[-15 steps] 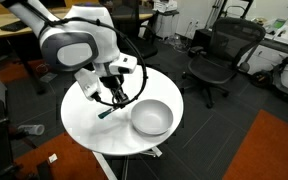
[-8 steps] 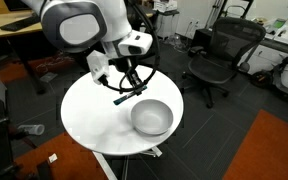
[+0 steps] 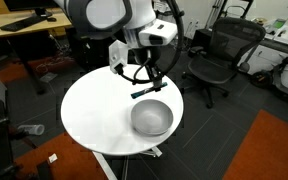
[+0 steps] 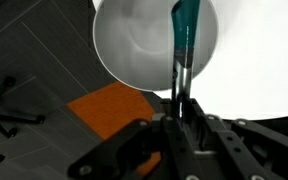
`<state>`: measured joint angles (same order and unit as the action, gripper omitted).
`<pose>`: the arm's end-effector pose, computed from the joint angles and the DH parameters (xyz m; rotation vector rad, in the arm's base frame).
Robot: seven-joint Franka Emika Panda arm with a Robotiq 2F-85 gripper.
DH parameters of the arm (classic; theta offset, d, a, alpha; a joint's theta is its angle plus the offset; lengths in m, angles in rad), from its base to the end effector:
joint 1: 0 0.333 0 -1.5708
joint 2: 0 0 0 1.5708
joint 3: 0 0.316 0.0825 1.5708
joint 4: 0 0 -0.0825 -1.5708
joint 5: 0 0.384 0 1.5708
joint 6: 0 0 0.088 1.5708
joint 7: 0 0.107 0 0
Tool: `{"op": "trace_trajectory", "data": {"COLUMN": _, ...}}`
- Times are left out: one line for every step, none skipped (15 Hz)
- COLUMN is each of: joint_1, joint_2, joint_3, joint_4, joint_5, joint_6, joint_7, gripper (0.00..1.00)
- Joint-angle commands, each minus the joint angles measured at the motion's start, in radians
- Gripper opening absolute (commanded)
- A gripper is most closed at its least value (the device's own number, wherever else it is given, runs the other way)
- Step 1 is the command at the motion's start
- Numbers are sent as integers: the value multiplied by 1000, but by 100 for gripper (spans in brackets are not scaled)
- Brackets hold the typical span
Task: Put the marker in the white bowl
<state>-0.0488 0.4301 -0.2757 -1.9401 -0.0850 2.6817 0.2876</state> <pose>0.6212 -0.1933 0.3023 2.8484 -0.7262 0.4761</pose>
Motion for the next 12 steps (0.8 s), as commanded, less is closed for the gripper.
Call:
{"op": "trace_trajectory", "data": {"joint_1": -8, "joint_2": 99, "joint_3": -3, "joint_4": 141, "joint_5": 6, "joint_6": -99, "joint_7": 60, "gripper": 5}}
{"op": "trace_trajectory", "data": {"joint_1": -14, "joint_2": 120, "joint_3": 1, "joint_4": 165, "joint_5": 11, "joint_6": -118, "joint_7": 63, "gripper": 5}}
{"op": "trace_trajectory", "data": {"joint_1": -20, "joint_2": 142, "joint_3": 5, "joint_4": 190, "joint_5": 16, "joint_6": -135, "joint_7": 65, "gripper": 5}}
{"op": "trace_trajectory", "data": {"joint_1": -24, "joint_2": 160, "joint_3": 6, "joint_4": 210, "joint_5": 19, "joint_6": -149, "joint_7": 65, "gripper": 5}}
{"op": "trace_trajectory", "data": {"joint_1": -30, "joint_2": 178, "joint_3": 9, "joint_4": 229, "joint_5": 27, "joint_6": -161, "joint_7": 61, "gripper": 5}}
{"op": "trace_trajectory", "data": {"joint_1": -33, "joint_2": 194, "joint_3": 10, "joint_4": 244, "joint_5": 31, "joint_6": -171, "joint_7": 61, "gripper": 5}}
{"op": "trace_trajectory", "data": {"joint_1": -38, "joint_2": 211, "joint_3": 10, "joint_4": 258, "joint_5": 37, "joint_6": -178, "joint_7": 61, "gripper": 5}}
{"op": "trace_trajectory", "data": {"joint_1": -42, "joint_2": 225, "joint_3": 11, "joint_4": 270, "joint_5": 43, "joint_6": -183, "joint_7": 60, "gripper": 5}}
{"op": "trace_trajectory", "data": {"joint_1": -43, "joint_2": 240, "joint_3": 9, "joint_4": 281, "joint_5": 46, "joint_6": -191, "joint_7": 62, "gripper": 5}}
{"op": "trace_trajectory", "data": {"joint_1": -48, "joint_2": 254, "joint_3": 10, "joint_4": 291, "joint_5": 50, "joint_6": -197, "joint_7": 60, "gripper": 5}}
{"op": "trace_trajectory", "data": {"joint_1": -52, "joint_2": 268, "joint_3": 12, "joint_4": 301, "joint_5": 54, "joint_6": -204, "joint_7": 60, "gripper": 5}}
{"op": "trace_trajectory", "data": {"joint_1": -53, "joint_2": 282, "joint_3": 9, "joint_4": 308, "joint_5": 55, "joint_6": -206, "joint_7": 64, "gripper": 5}}
